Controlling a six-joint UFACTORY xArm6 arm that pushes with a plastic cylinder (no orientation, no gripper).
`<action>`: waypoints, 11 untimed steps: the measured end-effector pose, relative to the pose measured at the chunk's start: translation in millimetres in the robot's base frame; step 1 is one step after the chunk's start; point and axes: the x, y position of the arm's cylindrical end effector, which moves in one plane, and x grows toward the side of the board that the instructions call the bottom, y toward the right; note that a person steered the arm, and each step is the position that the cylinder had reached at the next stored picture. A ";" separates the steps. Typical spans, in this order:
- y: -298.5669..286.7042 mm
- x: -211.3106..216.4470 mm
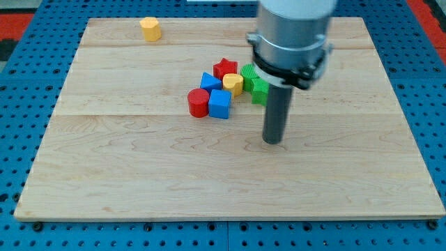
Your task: Push the red circle to the top left of the cube
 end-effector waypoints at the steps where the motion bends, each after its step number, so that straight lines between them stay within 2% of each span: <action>1: -105.7 -42.2; 2: -144.6 -82.0; 3: -126.7 -82.0; 4: -226.4 -86.7; 5: -245.2 -114.8; 6: -163.8 -106.0; 7: -164.5 -99.6; 8: -184.7 -117.9; 9: -139.0 -131.7; 10: -110.7 -121.7; 11: -130.8 -126.2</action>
